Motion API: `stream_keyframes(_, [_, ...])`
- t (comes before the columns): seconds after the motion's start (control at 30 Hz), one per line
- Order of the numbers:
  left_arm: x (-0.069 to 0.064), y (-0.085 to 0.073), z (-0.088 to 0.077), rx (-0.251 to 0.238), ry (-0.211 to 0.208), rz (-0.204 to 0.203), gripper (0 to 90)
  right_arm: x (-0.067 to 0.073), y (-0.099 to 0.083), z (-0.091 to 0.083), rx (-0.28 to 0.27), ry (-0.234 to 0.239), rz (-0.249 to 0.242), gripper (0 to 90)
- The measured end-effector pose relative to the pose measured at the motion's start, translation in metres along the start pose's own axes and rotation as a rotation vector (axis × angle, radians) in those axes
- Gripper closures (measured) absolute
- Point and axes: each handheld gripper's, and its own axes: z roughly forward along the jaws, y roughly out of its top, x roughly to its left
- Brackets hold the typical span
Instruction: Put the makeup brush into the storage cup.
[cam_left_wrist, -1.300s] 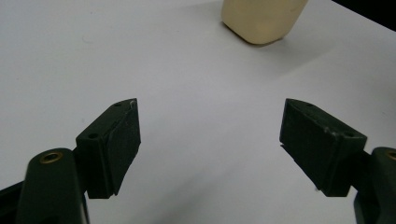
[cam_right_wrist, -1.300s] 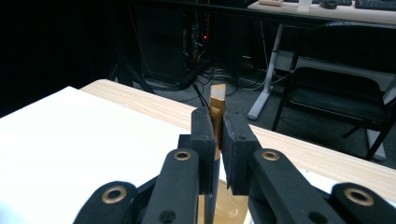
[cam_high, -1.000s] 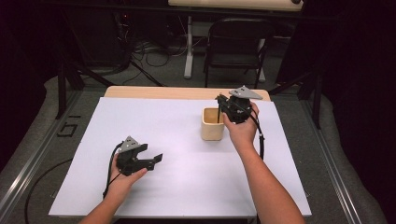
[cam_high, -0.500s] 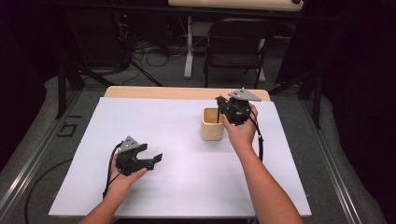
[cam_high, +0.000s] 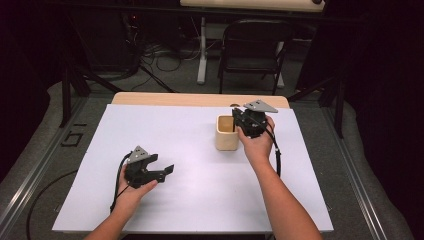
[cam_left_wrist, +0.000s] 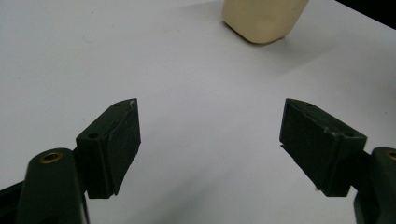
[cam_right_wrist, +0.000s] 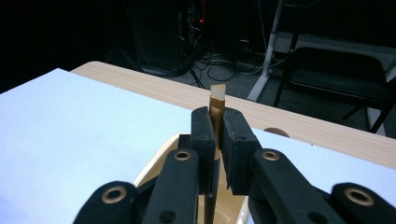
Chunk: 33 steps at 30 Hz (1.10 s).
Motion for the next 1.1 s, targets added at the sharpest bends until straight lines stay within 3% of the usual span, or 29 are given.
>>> stream_keyframes(0.43, [0.001,0.0,0.0,0.001,0.0,-0.001,20.9,0.005,-0.007,0.004,0.026,0.007,-0.04,84.0])
stream_keyframes(1.1, [0.001,0.0,0.0,0.002,0.002,-0.002,20.9,0.006,-0.018,0.009,0.046,0.003,-0.035,84.0])
